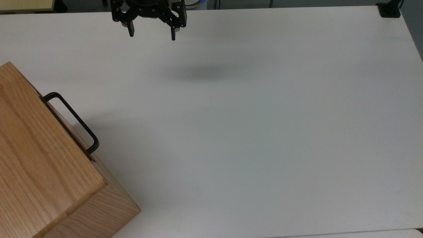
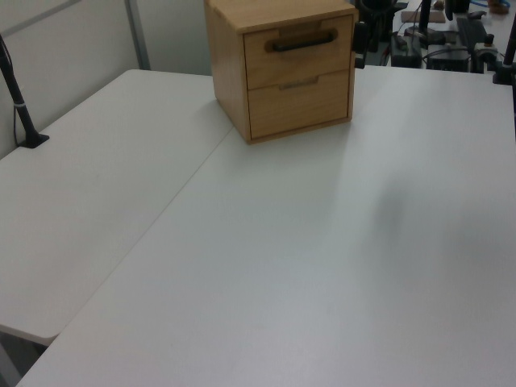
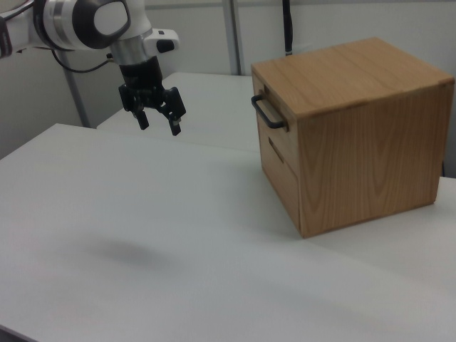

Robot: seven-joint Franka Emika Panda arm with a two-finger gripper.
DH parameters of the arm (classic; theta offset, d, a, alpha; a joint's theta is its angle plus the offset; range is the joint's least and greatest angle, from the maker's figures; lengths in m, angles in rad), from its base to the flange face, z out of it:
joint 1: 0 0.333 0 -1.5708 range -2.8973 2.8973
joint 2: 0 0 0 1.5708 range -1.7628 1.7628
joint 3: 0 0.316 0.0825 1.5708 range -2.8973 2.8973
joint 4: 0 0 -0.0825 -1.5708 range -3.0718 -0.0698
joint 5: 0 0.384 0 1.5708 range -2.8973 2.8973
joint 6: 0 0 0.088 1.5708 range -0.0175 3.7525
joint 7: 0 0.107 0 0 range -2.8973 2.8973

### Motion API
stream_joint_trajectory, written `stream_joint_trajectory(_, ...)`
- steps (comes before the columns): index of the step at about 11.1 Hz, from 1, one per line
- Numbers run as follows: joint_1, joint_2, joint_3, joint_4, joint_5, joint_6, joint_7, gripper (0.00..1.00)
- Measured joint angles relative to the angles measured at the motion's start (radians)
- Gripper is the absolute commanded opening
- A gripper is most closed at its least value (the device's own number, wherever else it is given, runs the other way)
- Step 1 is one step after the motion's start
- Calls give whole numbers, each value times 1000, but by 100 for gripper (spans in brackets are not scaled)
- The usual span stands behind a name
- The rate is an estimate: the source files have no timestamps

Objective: Open the drawer by sliding it

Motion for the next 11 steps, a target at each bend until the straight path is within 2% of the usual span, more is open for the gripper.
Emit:
stream_joint_trajectory(9, -1, 3, 0, -4, 0, -12, -1, 100)
stream_joint_trajectory(11, -1, 9, 2, -10, 0, -12, -60, 100)
